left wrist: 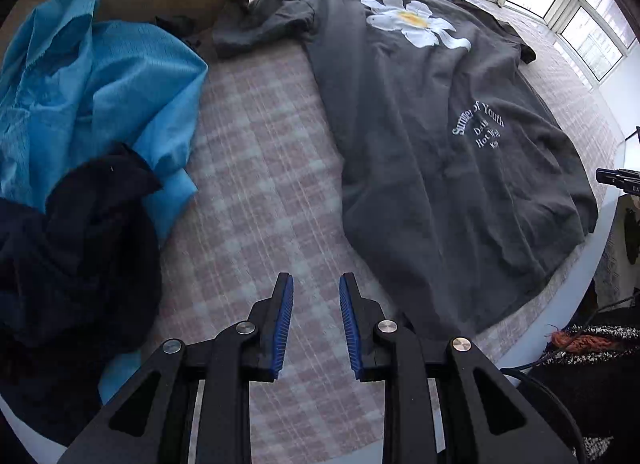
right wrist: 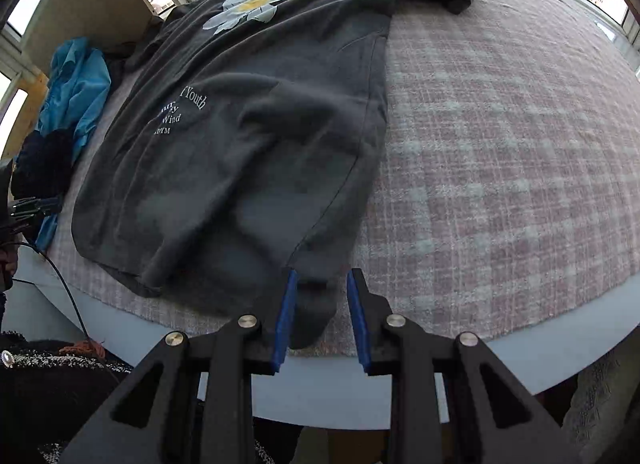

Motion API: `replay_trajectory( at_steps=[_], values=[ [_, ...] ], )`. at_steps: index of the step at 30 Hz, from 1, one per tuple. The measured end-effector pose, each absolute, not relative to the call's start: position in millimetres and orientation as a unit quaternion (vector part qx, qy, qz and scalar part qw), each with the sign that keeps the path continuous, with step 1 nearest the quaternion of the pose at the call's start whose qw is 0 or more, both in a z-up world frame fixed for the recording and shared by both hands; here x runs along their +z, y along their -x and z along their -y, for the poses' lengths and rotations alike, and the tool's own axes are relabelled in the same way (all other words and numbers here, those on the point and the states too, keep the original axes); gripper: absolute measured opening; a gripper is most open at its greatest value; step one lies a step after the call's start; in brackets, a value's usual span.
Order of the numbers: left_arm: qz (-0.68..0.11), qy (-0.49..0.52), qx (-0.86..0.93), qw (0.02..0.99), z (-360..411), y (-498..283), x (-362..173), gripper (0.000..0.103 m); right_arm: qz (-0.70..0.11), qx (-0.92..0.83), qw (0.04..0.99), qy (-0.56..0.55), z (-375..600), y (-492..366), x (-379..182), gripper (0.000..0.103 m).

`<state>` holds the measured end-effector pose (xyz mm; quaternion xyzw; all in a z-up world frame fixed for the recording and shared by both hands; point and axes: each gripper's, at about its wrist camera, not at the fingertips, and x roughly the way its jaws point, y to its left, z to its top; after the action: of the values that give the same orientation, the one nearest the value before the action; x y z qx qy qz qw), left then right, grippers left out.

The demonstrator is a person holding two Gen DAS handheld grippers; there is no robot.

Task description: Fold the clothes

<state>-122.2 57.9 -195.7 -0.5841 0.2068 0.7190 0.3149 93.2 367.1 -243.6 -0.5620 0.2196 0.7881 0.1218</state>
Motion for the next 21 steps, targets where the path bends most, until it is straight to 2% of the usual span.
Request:
replay_trajectory(
  at_steps=[7,8,10,21],
  values=[
    [-0.2,0.606,0.683,0.355,-52,69,-234,0.023,-0.197,0.794,0.146,0.556,-322,-125,-237,0.027],
    [-0.204,0.605,0.68,0.36,-53,64,-236,0.023,-0.19,0.796,0.146,0.556,-318,-127,-235,0.033],
    [-0.206,0.604,0.675,0.37,-55,57,-239,0.023,-0.179,0.793,0.153,0.562,-315,-127,-239,0.037],
    [-0.239,0.581,0.669,0.399,-82,54,-246,0.032,-0.164,0.774,0.159,0.59,-319,-106,-269,0.037]
  ],
)
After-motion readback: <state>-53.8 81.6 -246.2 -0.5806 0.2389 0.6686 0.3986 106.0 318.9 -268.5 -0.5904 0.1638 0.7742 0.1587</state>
